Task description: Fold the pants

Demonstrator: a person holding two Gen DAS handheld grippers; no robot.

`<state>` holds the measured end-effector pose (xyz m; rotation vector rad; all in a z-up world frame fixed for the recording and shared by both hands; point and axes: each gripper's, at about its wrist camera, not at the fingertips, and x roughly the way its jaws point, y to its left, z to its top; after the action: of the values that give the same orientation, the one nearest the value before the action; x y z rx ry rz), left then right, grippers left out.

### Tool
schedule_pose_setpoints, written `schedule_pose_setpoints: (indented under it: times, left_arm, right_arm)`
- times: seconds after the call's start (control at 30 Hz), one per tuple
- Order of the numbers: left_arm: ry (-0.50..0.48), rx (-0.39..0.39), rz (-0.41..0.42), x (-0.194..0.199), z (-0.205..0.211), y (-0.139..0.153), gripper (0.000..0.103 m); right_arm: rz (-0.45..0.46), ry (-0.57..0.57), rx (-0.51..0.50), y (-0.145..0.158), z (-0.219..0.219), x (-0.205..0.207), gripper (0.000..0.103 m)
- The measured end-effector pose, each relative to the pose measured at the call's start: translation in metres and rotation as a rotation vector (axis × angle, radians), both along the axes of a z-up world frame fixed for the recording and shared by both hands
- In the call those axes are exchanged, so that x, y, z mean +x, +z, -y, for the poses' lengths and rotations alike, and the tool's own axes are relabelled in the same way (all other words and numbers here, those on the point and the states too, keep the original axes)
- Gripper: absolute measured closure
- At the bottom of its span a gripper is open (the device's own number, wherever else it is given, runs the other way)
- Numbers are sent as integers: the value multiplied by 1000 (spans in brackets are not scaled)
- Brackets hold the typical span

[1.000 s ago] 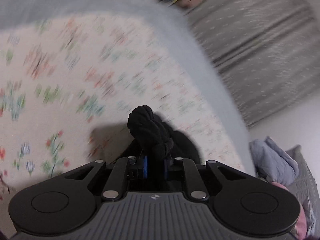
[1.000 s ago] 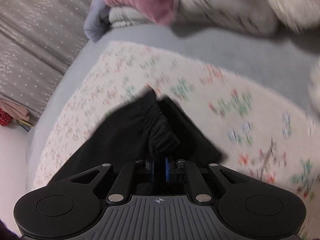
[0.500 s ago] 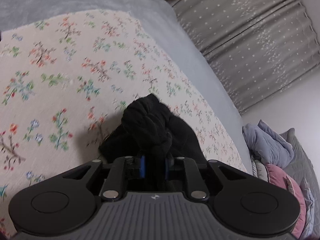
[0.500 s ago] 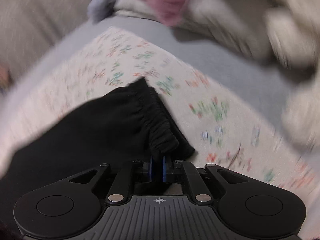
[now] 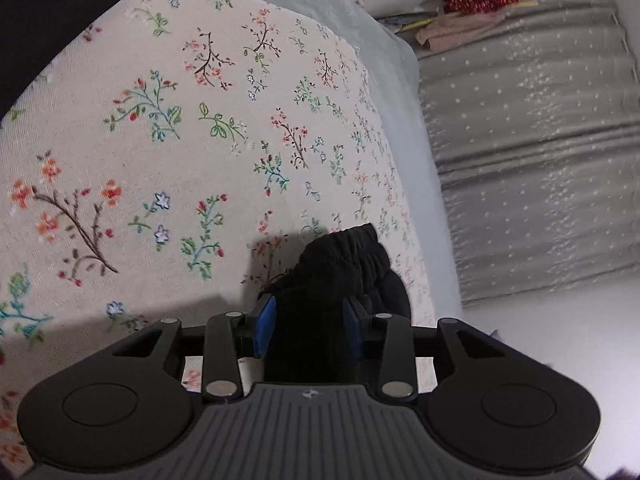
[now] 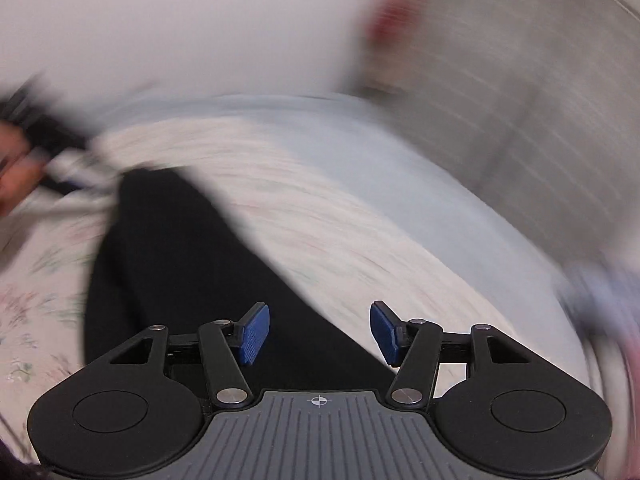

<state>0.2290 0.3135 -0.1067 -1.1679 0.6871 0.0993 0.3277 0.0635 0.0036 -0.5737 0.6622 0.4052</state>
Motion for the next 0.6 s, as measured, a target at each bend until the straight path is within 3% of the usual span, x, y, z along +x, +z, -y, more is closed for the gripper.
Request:
schedule_pose_setpoints:
  times: [0.1,0.17,0.27,0.3,0.33,0.37,0.43,0.53,0.6]
  left_arm:
    - [13,105,-25,-4,-5,9,73]
    - [38,108,-22,-8,-14,10,73]
    - [43,101,-17,-8,-24,11,73]
    - [30,121,-23,-7,-25,12,73]
    - [22,145,-33,-4,-23,13,73]
    - [17,161,-42,-2,-23,13,73]
    - [15,157,-44,2,-25,10,73]
    - [0,149,-18,9,-25,10,73]
    - [-65,208,15,17,-15,18,73]
  right_arm:
    - [-48,248,-96,-40,-107,31,50]
    - [-54,363,-123,-57,-159,47,50]
    - [-81,446,-174,-81,-212,64,52]
    - [-90,444,-211,-90,-221,72,56]
    - [-104,431,-240,-97,-228,80,70]
    - [-132,406,-254,-105,-230,89,77]
    - [-181,364,-224,-107,-224,101,93]
    - [-178,274,-115,-88,-201,120,98]
    - [-202,177,1,-70,-178,143,99]
